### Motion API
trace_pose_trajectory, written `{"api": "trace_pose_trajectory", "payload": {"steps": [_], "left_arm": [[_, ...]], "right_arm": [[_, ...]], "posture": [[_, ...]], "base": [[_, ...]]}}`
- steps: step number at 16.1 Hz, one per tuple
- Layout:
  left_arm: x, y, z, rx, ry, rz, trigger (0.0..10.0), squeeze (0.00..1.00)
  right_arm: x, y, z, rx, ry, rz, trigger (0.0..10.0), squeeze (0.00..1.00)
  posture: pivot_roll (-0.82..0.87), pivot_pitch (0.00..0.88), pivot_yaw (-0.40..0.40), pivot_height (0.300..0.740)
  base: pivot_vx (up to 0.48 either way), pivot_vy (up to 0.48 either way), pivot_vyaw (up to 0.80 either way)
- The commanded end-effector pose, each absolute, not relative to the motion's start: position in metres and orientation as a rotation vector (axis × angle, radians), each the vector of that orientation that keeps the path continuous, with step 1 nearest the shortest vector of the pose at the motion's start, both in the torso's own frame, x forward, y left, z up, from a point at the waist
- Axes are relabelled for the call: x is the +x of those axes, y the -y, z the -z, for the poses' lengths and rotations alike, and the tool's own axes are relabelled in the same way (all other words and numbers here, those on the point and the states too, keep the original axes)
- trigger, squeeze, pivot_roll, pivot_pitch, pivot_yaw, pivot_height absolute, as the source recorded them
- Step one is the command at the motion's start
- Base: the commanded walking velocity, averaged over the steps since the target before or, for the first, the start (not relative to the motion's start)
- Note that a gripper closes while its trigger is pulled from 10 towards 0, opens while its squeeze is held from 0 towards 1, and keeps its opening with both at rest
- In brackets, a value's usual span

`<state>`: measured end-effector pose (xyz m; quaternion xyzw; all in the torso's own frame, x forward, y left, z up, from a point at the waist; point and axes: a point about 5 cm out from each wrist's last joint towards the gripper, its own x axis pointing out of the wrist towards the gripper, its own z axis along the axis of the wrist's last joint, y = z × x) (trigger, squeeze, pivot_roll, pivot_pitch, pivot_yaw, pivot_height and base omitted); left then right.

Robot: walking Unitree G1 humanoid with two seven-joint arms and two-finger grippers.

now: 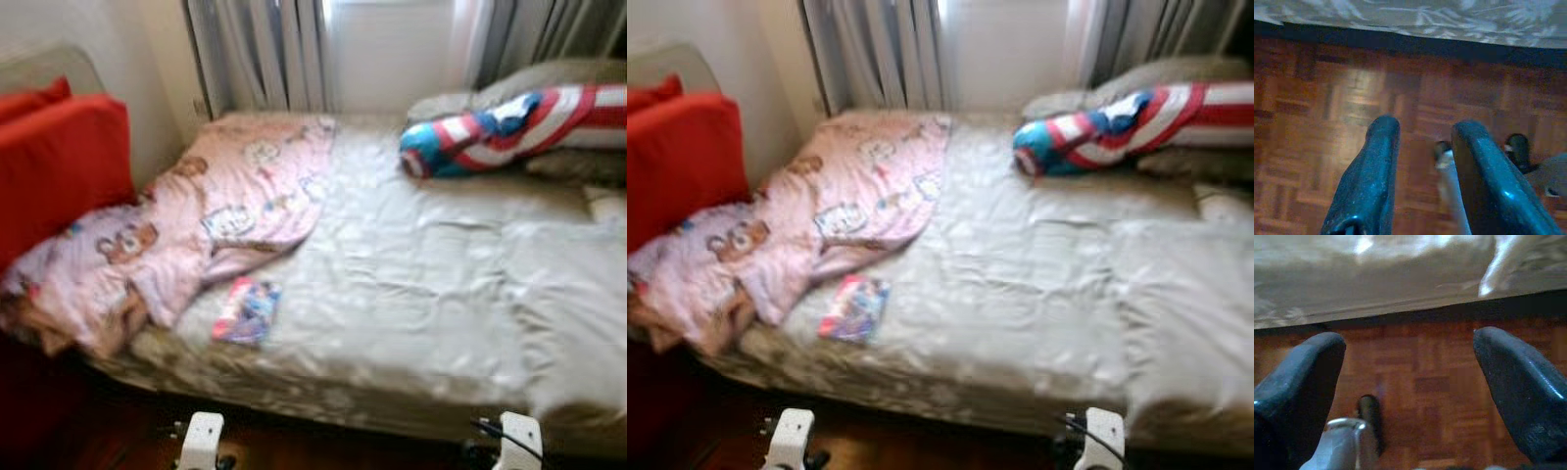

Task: Clean up the room

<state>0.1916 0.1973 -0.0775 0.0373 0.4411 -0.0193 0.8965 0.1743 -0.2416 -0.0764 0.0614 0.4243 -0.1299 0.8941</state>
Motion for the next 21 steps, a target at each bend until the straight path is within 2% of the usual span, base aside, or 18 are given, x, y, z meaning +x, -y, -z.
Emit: {"api": "trace_pose_trajectory", "payload": {"steps": [1, 18, 21], "left_arm": [[0.1864, -0.2043, 0.0791, 0.088, -0.932, 0.03, 10.0, 0.0], [0.1852, -0.2038, 0.0798, 0.095, -0.938, 0.042, 10.0, 0.0], [0.1841, -0.2038, 0.0803, 0.086, -0.938, 0.03, 10.0, 0.0]], "right_arm": [[0.1767, 0.2319, 0.0778, 0.144, -0.882, 0.247, 10.0, 0.0], [0.1755, 0.2321, 0.0784, 0.133, -0.886, 0.248, 10.0, 0.0], [0.1738, 0.2318, 0.0794, 0.14, -0.898, 0.248, 10.0, 0.0]], "posture": [[-0.07, 0.0, 0.028, 0.74], [-0.08, 0.0, 0.039, 0.74], [-0.08, 0.0, 0.042, 0.74]], "base": [[0.0, -0.382, 0.0], [0.0, -0.382, 0.0], [0.0, 0.0, 0.0]]}}
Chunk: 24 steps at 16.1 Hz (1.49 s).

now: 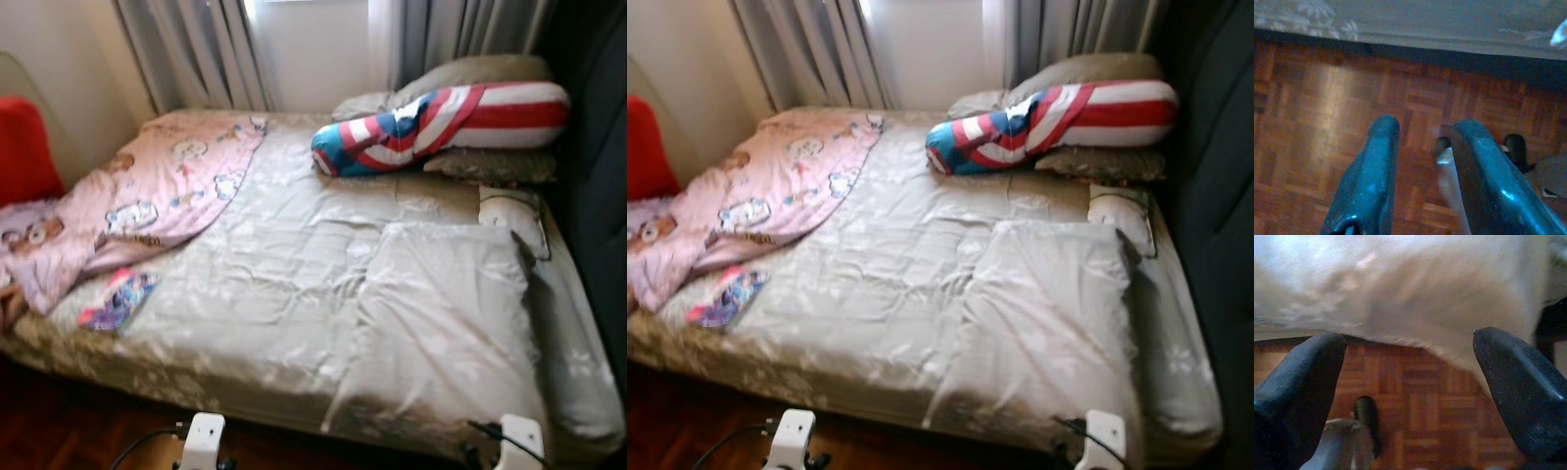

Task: Clean up the room

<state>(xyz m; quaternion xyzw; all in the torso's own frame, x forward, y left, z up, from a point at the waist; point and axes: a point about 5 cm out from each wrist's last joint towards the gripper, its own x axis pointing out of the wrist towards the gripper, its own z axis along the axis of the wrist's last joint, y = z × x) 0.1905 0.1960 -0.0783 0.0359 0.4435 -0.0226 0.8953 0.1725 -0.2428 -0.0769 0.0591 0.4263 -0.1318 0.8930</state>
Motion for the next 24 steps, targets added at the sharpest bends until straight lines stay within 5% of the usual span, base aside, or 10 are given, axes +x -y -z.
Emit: {"api": "trace_pose_trajectory", "payload": {"steps": [1, 7, 24], "left_arm": [[0.1837, -0.2041, 0.0804, 0.086, -0.938, 0.03, 10.0, 0.0], [0.1827, -0.2048, 0.0807, 0.092, -0.941, 0.038, 10.0, 0.0], [0.1798, -0.2019, 0.0812, 0.045, -0.883, -0.02, 10.0, 0.0]], "right_arm": [[0.1731, 0.2314, 0.0799, 0.143, -0.903, 0.248, 10.0, 0.0], [0.1722, 0.2303, 0.0806, 0.14, -0.907, 0.242, 10.0, 0.0], [0.1681, 0.2358, 0.0802, 0.132, -0.885, 0.241, 10.0, 0.0]], "posture": [[-0.08, 0.0, 0.046, 0.74], [-0.09, 0.0, 0.05, 0.74], [-0.11, 0.0, 0.015, 0.74]], "base": [[0.0, 0.0, -0.79], [0.0, 0.0, -0.78], [0.0, 0.0, 0.0]]}}
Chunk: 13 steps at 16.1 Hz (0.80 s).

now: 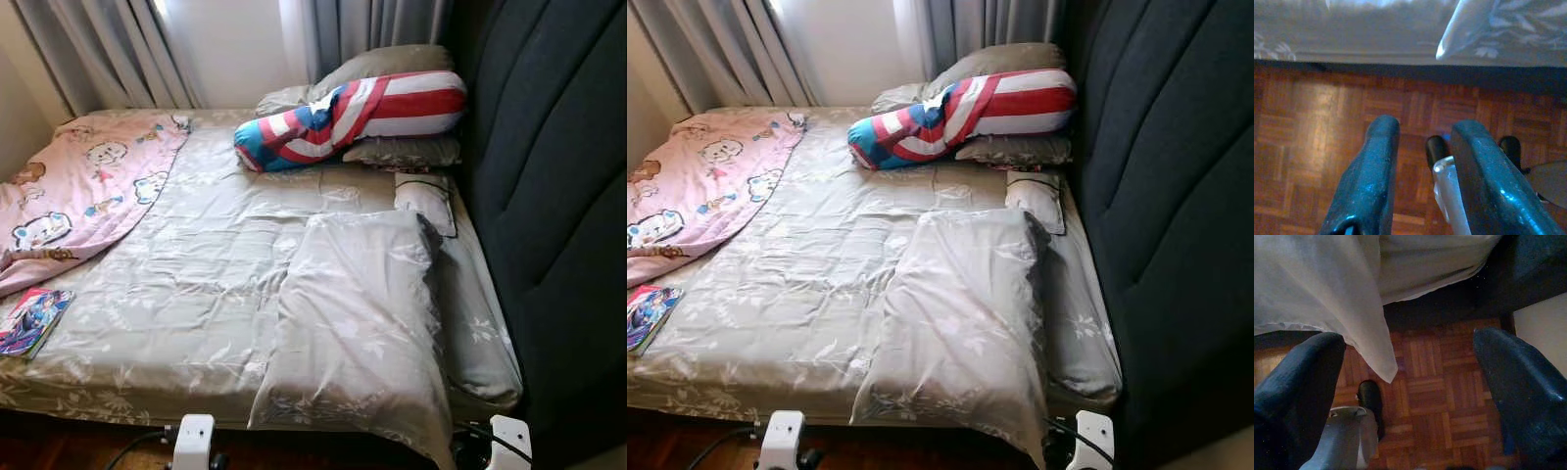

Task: Clean up the room

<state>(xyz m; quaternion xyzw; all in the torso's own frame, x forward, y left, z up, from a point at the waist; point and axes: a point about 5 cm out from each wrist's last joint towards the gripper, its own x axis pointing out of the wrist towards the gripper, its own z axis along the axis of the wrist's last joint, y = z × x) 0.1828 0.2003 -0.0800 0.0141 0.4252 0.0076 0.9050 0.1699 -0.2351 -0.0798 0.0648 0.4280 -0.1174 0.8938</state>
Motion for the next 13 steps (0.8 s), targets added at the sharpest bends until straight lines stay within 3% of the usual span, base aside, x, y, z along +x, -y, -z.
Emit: {"api": "trace_pose_trajectory", "payload": {"steps": [1, 6, 9, 13], "left_arm": [[0.179, -0.202, 0.081, 0.044, -0.883, -0.025, 10.0, 0.0], [0.169, -0.205, 0.084, 0.03, -0.857, -0.059, 10.0, 0.0], [0.161, -0.207, 0.086, 0.045, -0.852, -0.04, 10.0, 0.0], [0.156, -0.208, 0.086, 0.068, -0.829, -0.016, 10.0, 0.0]], "right_arm": [[0.167, 0.236, 0.08, 0.133, -0.884, 0.242, 10.0, 0.0], [0.156, 0.235, 0.085, 0.139, -0.892, 0.229, 10.0, 0.0], [0.148, 0.234, 0.088, 0.151, -0.895, 0.239, 10.0, 0.0], [0.141, 0.233, 0.09, 0.162, -0.887, 0.233, 10.0, 0.0]], "posture": [[-0.11, 0.0, 0.013, 0.74], [-0.09, 0.0, 0.009, 0.74], [-0.09, 0.0, 0.018, 0.74], [-0.08, 0.003, 0.023, 0.74]], "base": [[0.0, 0.0, 0.0], [0.0, 0.0, 0.0], [0.0, 0.48, 0.0], [0.0, 0.0, 0.0]]}}
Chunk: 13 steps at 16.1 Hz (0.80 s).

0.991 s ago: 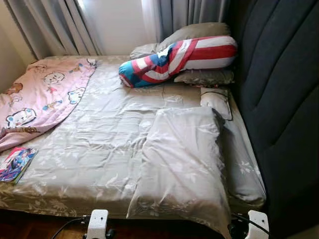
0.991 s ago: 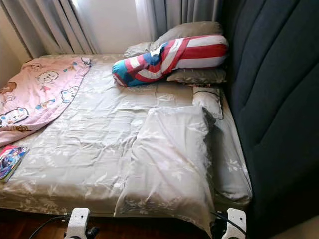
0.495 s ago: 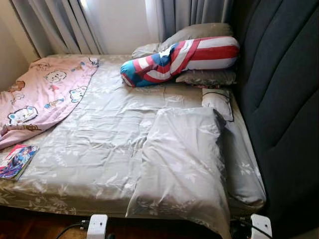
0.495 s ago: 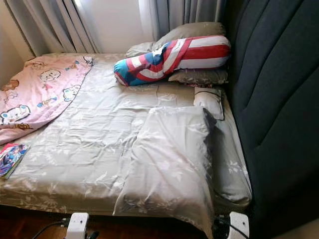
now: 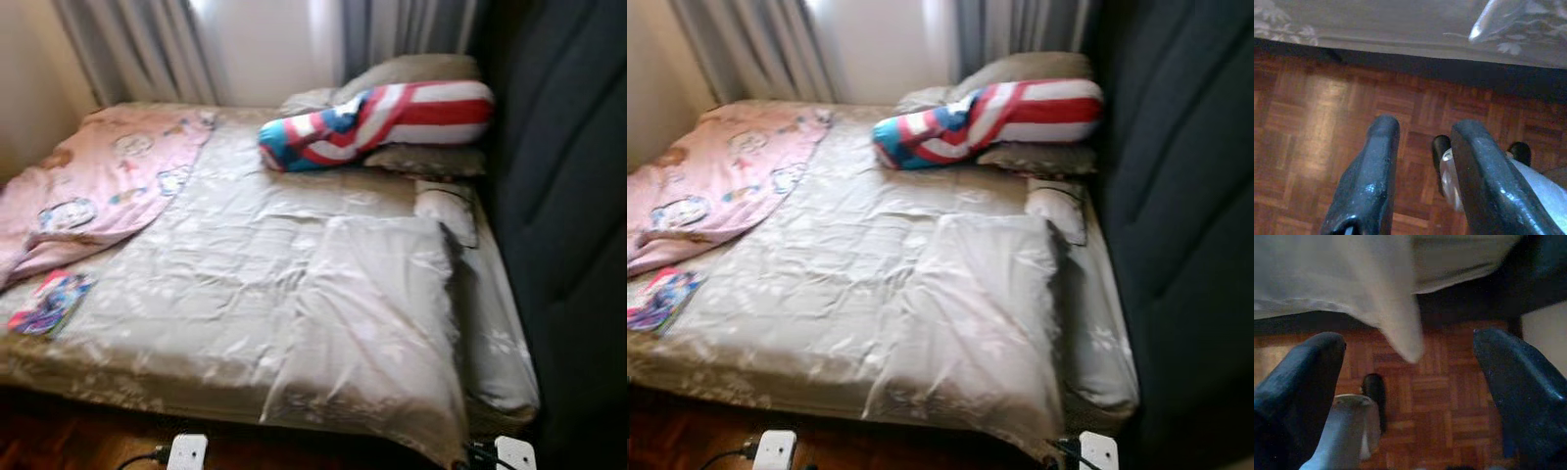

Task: Clean up the room

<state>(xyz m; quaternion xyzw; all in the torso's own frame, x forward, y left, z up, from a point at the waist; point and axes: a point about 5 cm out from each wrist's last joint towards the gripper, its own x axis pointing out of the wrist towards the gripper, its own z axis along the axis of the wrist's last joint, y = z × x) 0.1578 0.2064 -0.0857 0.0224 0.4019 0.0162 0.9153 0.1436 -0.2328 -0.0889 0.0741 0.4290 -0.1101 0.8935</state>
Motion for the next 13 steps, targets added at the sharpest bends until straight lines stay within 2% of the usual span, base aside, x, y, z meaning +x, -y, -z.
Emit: {"api": "trace_pose_trajectory", "payload": {"steps": [1, 4, 5, 6, 8, 9, 10, 11, 13], "left_arm": [[0.155, -0.209, 0.086, 0.069, -0.824, -0.016, 10.0, 0.0], [0.151, -0.21, 0.085, 0.068, -0.792, -0.011, 10.0, 0.0], [0.212, -0.205, 0.053, 0.122, -0.596, 0.028, 10.0, 0.0], [0.255, -0.2, 0.02, 0.142, -0.414, 0.046, 10.0, 0.0], [0.267, -0.196, 0.006, 0.147, -0.319, 0.065, 10.0, 0.0], [0.278, -0.192, -0.007, 0.133, -0.243, 0.071, 10.0, 0.0], [0.283, -0.189, -0.015, 0.114, -0.195, 0.074, 10.0, 0.0], [0.285, -0.188, -0.02, 0.111, -0.162, 0.076, 10.0, 0.0], [0.286, -0.187, -0.029, 0.07, -0.099, 0.073, 10.0, 0.0]], "right_arm": [[0.14, 0.232, 0.09, 0.167, -0.881, 0.231, 10.0, 0.0], [0.136, 0.232, 0.09, 0.164, -0.868, 0.225, 10.0, 0.0], [0.135, 0.232, 0.09, 0.164, -0.855, 0.228, 10.0, 0.0], [0.134, 0.233, 0.089, 0.17, -0.829, 0.228, 10.0, 0.0], [0.133, 0.233, 0.088, 0.176, -0.804, 0.228, 10.0, 0.0], [0.155, 0.229, 0.079, 0.183, -0.708, 0.214, 10.0, 0.0], [0.228, 0.215, 0.039, 0.159, -0.467, 0.159, 10.0, 0.0], [0.246, 0.212, 0.023, 0.157, -0.372, 0.152, 10.0, 0.0], [0.259, 0.213, 0.005, 0.142, -0.248, 0.143, 10.0, 0.0]], "posture": [[-0.08, 0.005, 0.025, 0.74], [-0.09, 0.008, 0.024, 0.74], [-0.08, 0.01, 0.023, 0.74], [-0.09, 0.01, 0.023, 0.74], [-0.08, 0.008, 0.023, 0.74], [-0.09, 0.006, 0.024, 0.74], [-0.09, 0.005, 0.022, 0.74], [-0.1, 0.003, 0.023, 0.74], [-0.1, 0.001, 0.018, 0.74]], "base": [[0.0, 0.0, 0.0], [0.0, 0.0, 0.0], [0.0, 0.0, 0.0], [0.0, 0.0, 0.0], [0.0, 0.0, 0.0], [0.0, 0.0, 0.0], [0.0, 0.0, 0.0], [0.0, 0.0, 0.0], [0.0, 0.0, 0.0]]}}
